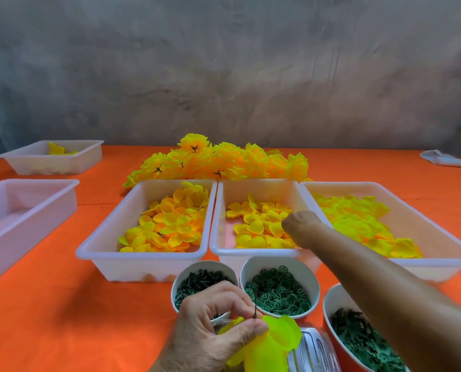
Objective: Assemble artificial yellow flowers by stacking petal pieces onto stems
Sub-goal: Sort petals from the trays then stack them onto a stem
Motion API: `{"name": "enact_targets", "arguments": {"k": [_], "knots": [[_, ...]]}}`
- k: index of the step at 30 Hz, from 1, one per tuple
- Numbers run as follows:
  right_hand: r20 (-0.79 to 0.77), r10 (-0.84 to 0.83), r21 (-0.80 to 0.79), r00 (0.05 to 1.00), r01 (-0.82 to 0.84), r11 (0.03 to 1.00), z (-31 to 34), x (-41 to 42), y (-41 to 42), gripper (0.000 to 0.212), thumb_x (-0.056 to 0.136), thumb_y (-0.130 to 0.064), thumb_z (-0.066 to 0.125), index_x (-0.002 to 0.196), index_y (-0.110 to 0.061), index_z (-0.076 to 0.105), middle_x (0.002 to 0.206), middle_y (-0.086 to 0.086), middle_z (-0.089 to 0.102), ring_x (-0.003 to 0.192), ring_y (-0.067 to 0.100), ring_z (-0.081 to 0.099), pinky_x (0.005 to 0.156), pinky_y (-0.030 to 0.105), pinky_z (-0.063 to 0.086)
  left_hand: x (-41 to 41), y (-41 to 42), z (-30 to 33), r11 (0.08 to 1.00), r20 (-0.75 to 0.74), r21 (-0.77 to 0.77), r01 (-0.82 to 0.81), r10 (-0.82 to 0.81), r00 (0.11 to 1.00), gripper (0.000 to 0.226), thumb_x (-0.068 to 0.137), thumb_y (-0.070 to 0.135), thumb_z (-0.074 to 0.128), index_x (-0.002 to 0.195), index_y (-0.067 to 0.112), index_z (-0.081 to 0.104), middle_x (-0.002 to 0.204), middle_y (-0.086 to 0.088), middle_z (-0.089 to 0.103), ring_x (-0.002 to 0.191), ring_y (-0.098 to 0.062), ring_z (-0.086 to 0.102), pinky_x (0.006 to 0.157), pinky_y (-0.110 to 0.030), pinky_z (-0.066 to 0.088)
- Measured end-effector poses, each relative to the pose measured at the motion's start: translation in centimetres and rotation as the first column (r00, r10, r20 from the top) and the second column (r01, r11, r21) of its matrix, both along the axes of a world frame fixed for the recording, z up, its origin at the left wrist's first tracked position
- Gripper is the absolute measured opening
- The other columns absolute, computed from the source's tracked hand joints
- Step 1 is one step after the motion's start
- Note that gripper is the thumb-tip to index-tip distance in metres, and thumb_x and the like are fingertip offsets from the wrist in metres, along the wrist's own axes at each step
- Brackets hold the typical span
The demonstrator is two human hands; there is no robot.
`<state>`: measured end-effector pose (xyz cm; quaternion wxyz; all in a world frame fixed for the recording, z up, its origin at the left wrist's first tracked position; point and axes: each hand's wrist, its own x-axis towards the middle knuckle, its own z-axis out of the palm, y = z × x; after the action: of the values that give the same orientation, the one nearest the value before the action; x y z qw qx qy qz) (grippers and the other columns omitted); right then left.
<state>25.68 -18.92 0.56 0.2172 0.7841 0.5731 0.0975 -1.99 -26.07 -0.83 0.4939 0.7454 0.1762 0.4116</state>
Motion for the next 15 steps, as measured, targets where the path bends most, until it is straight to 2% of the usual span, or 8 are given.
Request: {"name": "enact_targets", "arguments": {"k": [2,3,4,6,7,9,11,15], "knots": [[-0.236,-0.045,0.248,0.971,0.105,0.963,0.9,0.6,-0.5,0.023,0.089,-0.004,0.051,0.109,-0.007,0.063,0.12,0.013,0.06,0.111,0.03,0.058,0.08,0.033,0.046,0.0,-0.1,0.1,1.0,-0.002,0.002,-0.001,0.001,1.0,0.012,0.061,0.037,0.079,0.058,0.03,0.07,0.078,-0.002,0.067,0.073,-0.02,0.065,0.067,-0.039,0.055],[-0.403,-0.03,0.385,0.915,0.199,0.901,1.5,1.0,-0.7,0.019,0.087,-0.007,0.057,0.104,-0.008,0.067,0.117,0.014,0.061,0.106,0.03,0.06,0.078,0.033,0.047,-0.1,-0.2,0.2,1.0,-0.005,0.0,0.001,-0.001,1.0,0.011,0.061,0.037,0.079,0.058,0.03,0.07,0.078,-0.001,0.067,0.072,-0.017,0.065,0.067,-0.036,0.055],[-0.583,0.02,0.456,0.812,0.307,0.835,2.2,1.4,-1.0,0.015,0.084,-0.009,0.065,0.098,-0.008,0.069,0.109,0.015,0.063,0.095,0.028,0.062,0.071,0.031,0.047,-0.1,-0.2,0.3,1.0,-0.003,-0.009,-0.003,0.003,1.0,0.012,0.06,0.037,0.078,0.058,0.029,0.07,0.077,-0.001,0.067,0.073,-0.014,0.065,0.066,-0.033,0.055],[-0.846,0.203,0.449,0.493,0.454,0.769,3.2,1.4,-2.3,0.007,0.079,-0.009,0.073,0.085,-0.009,0.069,0.083,0.012,0.065,0.066,0.018,0.058,0.052,0.024,0.039,0.0,-0.1,0.2,1.0,-0.014,-0.01,-0.022,0.022,1.0,0.014,0.059,0.036,0.079,0.058,0.026,0.07,0.076,-0.002,0.067,0.073,-0.012,0.065,0.067,-0.029,0.054],[-0.899,0.279,0.422,0.338,0.489,0.763,3.4,1.2,-3.1,0.008,0.079,-0.008,0.073,0.08,-0.011,0.066,0.072,0.008,0.064,0.056,0.013,0.054,0.047,0.021,0.035,0.0,-0.2,0.2,1.0,-0.017,-0.013,-0.028,0.028,0.999,0.014,0.06,0.032,0.081,0.058,0.024,0.07,0.076,-0.002,0.067,0.072,-0.013,0.064,0.067,-0.029,0.053],[-0.921,0.362,0.384,0.147,0.514,0.767,3.7,0.6,-4.3,0.008,0.082,-0.01,0.071,0.079,-0.015,0.065,0.058,-0.003,0.062,0.05,0.007,0.05,0.044,0.018,0.034,0.1,-0.3,0.2,0.999,-0.019,-0.01,-0.04,0.04,0.999,0.012,0.06,0.023,0.08,0.056,0.026,0.069,0.074,-0.002,0.067,0.071,-0.013,0.064,0.068,-0.027,0.052],[-0.92,0.383,0.372,0.086,0.503,0.78,3.7,-0.1,-5.2,0.004,0.085,-0.015,0.068,0.082,-0.017,0.066,0.061,-0.005,0.061,0.051,0.006,0.049,0.046,0.017,0.036,0.1,-0.5,0.2,0.998,-0.015,0.003,-0.059,0.059,0.998,0.013,0.061,0.02,0.079,0.055,0.027,0.069,0.073,-0.005,0.068,0.07,-0.013,0.064,0.068,-0.025,0.051],[-0.898,0.436,0.352,-0.053,0.506,0.787,3.5,-1.7,-6.0,0.007,0.091,-0.018,0.06,0.086,-0.014,0.062,0.074,0.002,0.063,0.048,0.004,0.05,0.042,0.015,0.036,-0.1,-0.6,0.6,0.998,-0.05,0.036,-0.05,0.052,0.997,0.013,0.064,0.026,0.079,0.059,0.018,0.071,0.076,-0.008,0.068,0.073,-0.014,0.065,0.071,-0.023,0.05]]}}
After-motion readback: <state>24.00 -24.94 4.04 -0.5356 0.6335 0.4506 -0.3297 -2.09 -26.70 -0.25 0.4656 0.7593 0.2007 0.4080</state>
